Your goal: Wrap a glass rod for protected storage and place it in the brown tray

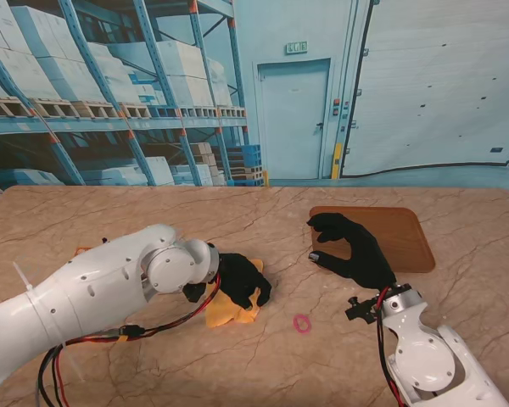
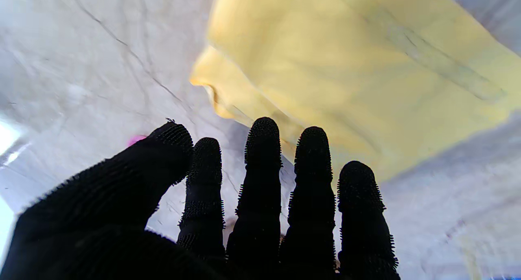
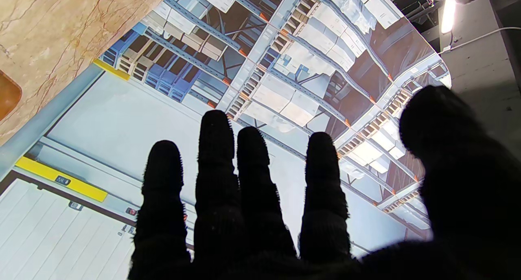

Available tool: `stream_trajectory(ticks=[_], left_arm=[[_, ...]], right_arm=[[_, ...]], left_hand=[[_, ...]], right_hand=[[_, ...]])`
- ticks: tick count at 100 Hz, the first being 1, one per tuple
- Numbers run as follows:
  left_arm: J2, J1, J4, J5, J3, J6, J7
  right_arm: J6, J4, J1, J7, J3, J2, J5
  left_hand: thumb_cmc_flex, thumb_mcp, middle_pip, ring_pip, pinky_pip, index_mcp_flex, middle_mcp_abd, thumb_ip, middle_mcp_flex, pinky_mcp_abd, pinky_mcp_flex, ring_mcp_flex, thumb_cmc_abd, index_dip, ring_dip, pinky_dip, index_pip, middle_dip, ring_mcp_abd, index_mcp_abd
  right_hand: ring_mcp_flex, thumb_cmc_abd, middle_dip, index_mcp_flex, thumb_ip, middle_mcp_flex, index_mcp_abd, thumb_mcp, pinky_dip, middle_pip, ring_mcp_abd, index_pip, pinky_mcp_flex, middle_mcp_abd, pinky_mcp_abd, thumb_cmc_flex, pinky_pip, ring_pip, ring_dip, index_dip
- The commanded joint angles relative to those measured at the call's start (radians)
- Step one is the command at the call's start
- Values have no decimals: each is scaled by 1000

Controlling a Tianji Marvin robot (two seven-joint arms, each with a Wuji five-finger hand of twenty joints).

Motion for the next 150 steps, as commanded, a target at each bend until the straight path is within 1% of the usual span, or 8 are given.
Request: stream_trajectory(ticks=[1,24,50,74,106,124,140,150], left_arm=[[3,35,-11,38,-19,5,44],[6,121,-38,180,-123,28,121],[17,306,-136,330,-365,16,204],[11,509,-279,375,-622,-44,310],[-9,768,-462,381,-915,-141,478],[-17,894,-520,509,-1044,-133,626],[-24,990,-551,546,-1138,-121,696],[-24,1039,-559,590,-1187,-109,737]], right_arm=[[-5,-6,-6,-2,0,-5,1],[-6,-5,-6,-2,0,-5,1],[-12,-5,-7,-2,0,-5,0],[-17,-20,-17,0,-5,-3,-10],[-23,-13,-14,6,-9,0,-24],[-24,-7,-8,7,-16,1,-33],[-16,-2,2,15,-27,3,-36],[-12,2,8,20,-34,4,-36]], left_hand=[[0,-17,32,8,5,-25,14,33,-8,17,-1,-3,12,-2,9,3,-18,-3,12,-21],[8,-20,52,30,26,-7,7,20,-2,18,13,10,6,-4,12,1,12,-4,11,86],[2,-48,6,13,-5,5,20,31,-22,33,13,4,24,-46,-12,-48,4,-59,16,105],[12,-63,-34,1,-16,24,32,26,-53,44,18,-11,24,-68,-21,-80,-17,-90,18,112],[-4,-156,-152,-104,-117,7,69,43,-140,65,-8,-74,51,-95,-87,-162,-110,-180,31,139],[23,-177,-208,-148,-134,14,106,43,-165,64,-11,-101,48,-126,-123,-178,-171,-226,45,179],[12,-227,-279,-220,-260,-4,143,30,-217,65,-43,-158,22,-171,-187,-272,-246,-290,60,211],[-20,-280,-302,-241,-283,1,155,14,-224,76,-53,-172,-22,-192,-203,-295,-283,-307,70,229]], right_hand=[[12,21,4,2,23,7,0,21,3,12,0,7,-3,3,-10,-36,32,11,12,-1],[13,22,4,3,22,7,-1,21,3,12,0,8,-3,2,-10,-37,32,12,12,-1],[14,22,4,4,22,10,-1,21,3,14,-2,8,-2,3,-10,-37,33,13,12,-1],[14,21,4,5,22,10,-1,21,3,13,-1,8,-3,2,-10,-36,33,12,12,-1],[15,21,4,6,22,12,-1,21,2,13,0,8,-3,3,-9,-36,33,12,12,-1],[14,21,4,4,22,11,-2,20,2,12,-1,8,-3,2,-9,-37,33,11,12,-1],[14,21,4,6,22,11,-2,20,2,12,-1,8,-2,1,-9,-37,33,11,12,-1],[13,21,4,4,22,10,-2,20,2,11,-1,7,-4,3,-8,-36,33,11,12,-1]])
